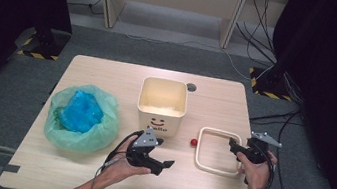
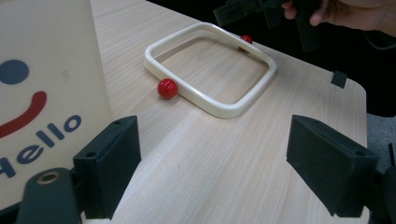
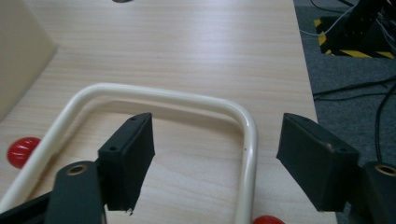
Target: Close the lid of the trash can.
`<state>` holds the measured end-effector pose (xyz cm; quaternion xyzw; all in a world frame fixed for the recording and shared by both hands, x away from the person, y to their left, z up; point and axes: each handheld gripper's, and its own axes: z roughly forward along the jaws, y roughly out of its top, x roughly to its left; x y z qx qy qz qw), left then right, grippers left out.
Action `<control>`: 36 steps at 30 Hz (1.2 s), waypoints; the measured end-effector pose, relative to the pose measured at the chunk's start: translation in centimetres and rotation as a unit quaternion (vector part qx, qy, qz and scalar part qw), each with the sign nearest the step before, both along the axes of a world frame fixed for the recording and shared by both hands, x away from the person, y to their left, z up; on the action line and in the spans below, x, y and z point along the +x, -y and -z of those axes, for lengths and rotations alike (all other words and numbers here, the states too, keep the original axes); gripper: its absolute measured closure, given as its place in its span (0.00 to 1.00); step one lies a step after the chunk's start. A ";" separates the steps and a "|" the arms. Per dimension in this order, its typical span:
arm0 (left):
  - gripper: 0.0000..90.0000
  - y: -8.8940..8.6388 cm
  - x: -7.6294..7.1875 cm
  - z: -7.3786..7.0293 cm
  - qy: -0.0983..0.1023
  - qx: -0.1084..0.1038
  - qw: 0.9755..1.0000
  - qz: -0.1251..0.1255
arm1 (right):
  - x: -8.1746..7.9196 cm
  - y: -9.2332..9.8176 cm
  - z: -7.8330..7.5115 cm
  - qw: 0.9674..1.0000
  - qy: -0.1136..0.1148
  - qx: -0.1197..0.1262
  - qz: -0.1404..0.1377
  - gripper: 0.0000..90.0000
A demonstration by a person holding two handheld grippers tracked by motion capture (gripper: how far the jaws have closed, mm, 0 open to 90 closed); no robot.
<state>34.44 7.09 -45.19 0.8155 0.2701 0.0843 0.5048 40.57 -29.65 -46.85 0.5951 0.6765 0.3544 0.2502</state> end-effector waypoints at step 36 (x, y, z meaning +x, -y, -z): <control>0.19 -0.8 -1.0 6.0 -0.011 0.092 0.996 0.006 | 1.3 0.6 3.4 0.996 -0.062 -0.049 0.035 0.74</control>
